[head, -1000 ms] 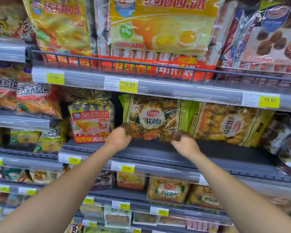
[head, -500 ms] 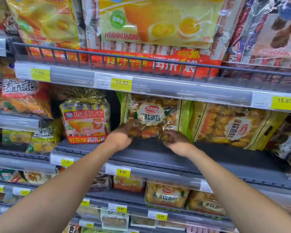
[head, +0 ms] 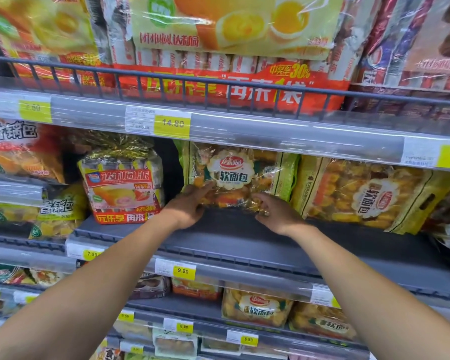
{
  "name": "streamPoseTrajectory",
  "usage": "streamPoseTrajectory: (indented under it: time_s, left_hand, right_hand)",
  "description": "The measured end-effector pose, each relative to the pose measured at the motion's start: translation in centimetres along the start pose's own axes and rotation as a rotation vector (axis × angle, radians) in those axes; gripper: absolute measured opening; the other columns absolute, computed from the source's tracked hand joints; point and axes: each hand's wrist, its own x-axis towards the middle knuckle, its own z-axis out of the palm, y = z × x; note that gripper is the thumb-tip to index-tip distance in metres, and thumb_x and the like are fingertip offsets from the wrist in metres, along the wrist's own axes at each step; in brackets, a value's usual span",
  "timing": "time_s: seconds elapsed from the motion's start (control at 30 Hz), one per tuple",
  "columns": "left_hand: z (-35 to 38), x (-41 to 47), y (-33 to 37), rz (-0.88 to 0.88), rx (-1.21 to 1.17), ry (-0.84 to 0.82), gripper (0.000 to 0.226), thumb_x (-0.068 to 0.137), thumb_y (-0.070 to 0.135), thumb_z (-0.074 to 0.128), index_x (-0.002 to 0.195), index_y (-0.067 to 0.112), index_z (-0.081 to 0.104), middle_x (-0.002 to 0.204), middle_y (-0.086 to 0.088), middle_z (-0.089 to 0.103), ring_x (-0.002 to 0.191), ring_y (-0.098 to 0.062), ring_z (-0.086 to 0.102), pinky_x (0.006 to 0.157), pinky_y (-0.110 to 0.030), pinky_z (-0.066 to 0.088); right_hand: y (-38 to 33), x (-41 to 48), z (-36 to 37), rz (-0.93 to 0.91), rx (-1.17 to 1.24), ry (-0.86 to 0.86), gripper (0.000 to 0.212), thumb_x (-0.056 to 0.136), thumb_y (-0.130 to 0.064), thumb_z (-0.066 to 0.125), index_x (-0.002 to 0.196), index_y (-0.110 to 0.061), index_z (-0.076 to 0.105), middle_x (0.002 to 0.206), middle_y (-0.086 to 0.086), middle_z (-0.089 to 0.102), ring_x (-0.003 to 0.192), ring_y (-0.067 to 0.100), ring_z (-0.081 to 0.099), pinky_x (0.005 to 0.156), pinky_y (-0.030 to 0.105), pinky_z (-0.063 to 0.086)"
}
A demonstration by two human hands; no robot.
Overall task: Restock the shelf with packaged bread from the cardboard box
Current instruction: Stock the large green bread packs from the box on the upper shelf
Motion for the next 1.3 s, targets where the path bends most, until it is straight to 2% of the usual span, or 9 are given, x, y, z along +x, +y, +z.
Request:
streamPoseTrajectory:
  time_s: [0.27,0.4,0.47,0.6,0.67,0.8,0.97,1.17,1.3]
  left_hand:
    - [-0.3,-0.5,-0.1,-0.002,-0.066,-0.033,0.084,0.097,0.029,0.055,0.147,0.065,-0.002,0.160,-0.003,0.022,0.131,-0.032,0.050,0.103,-0.041,0.048]
    - [-0.7,-2.2,0.5,0.005,-0.097,-0.055,0.085,0.095,0.034,0.061,0.152,0.056,0.003,0.166,-0.003,0.016,0.146,-0.032,0.033,0.115,-0.044,0.038]
    - [-1.0,-3.7,0.7,0.040,-0.082,-0.030,0.080,0.094,0.040,0.061,0.155,0.049,0.009,0.165,-0.005,0.021,0.148,-0.033,0.030,0.116,-0.045,0.036]
    - [-1.4,-7.6,0.8,0.062,0.006,0.024,0.073,0.092,0.059,0.053,0.153,0.040,0.018,0.155,-0.010,0.040,0.140,-0.037,0.038,0.108,-0.049,0.042]
    - [-1.6,-10.0,1.2,0.087,0.041,0.053,0.071,0.094,0.058,0.052,0.154,0.031,0.024,0.145,-0.013,0.046,0.136,-0.036,0.040,0.105,-0.046,0.043]
    - [-1.3,-14.6,2.0,0.218,0.019,0.112,0.073,0.096,0.054,0.054,0.157,0.034,0.020,0.161,-0.005,0.028,0.150,-0.028,0.021,0.117,-0.045,0.030]
    - [1.9,-18.0,3.9,0.315,0.065,0.161,0.073,0.095,0.054,0.056,0.157,0.036,0.021,0.166,-0.002,0.019,0.155,-0.026,0.009,0.123,-0.048,0.019]
    - [8.1,-22.3,8.6,0.497,0.113,0.191,0.071,0.093,0.046,0.062,0.155,0.031,0.030,0.163,-0.003,0.028,0.153,-0.029,0.017,0.122,-0.051,0.024]
    - [13.4,-24.8,10.3,0.573,0.074,0.103,0.073,0.088,0.042,0.069,0.152,0.030,0.036,0.160,-0.001,0.033,0.151,-0.029,0.023,0.122,-0.046,0.022]
  right_hand:
    - [-0.2,-0.5,0.0,0.013,-0.031,-0.044,0.069,0.094,-0.025,0.065,0.152,-0.041,0.030,0.153,-0.004,0.042,0.135,0.021,0.047,0.107,0.036,0.044]
    - [-1.2,-1.9,-0.2,0.051,-0.081,-0.092,0.077,0.094,-0.032,0.064,0.153,-0.047,0.018,0.163,-0.008,0.025,0.144,0.023,0.036,0.111,0.039,0.040]
    - [-1.7,-3.1,-0.4,0.062,-0.094,-0.099,0.079,0.094,-0.035,0.063,0.154,-0.048,0.014,0.165,-0.007,0.020,0.147,0.024,0.030,0.114,0.039,0.036]
    - [-3.0,-6.8,-0.8,0.060,-0.136,-0.053,0.074,0.095,-0.040,0.058,0.156,-0.040,0.018,0.158,0.003,0.037,0.139,0.028,0.043,0.107,0.036,0.041]
    - [-3.7,-8.9,-0.8,0.099,-0.141,0.003,0.067,0.095,-0.043,0.057,0.155,-0.034,0.026,0.151,0.007,0.046,0.135,0.030,0.046,0.105,0.040,0.044]
    - [-4.6,-14.2,-0.3,0.103,-0.099,0.107,0.059,0.098,-0.040,0.054,0.152,-0.032,0.034,0.158,0.003,0.034,0.147,0.025,0.027,0.116,0.043,0.033]
    - [-4.7,-22.0,0.9,0.144,-0.116,0.234,0.057,0.098,-0.037,0.055,0.152,-0.031,0.037,0.161,-0.001,0.029,0.149,0.021,0.023,0.118,0.042,0.029]
    - [-1.1,-31.9,1.9,0.296,-0.163,0.242,0.053,0.095,-0.034,0.056,0.146,-0.028,0.046,0.155,0.002,0.039,0.145,0.023,0.031,0.116,0.042,0.033]
    - [2.6,-37.8,3.0,0.426,-0.152,0.206,0.056,0.092,-0.032,0.060,0.146,-0.032,0.045,0.153,0.002,0.041,0.144,0.024,0.034,0.115,0.041,0.035]
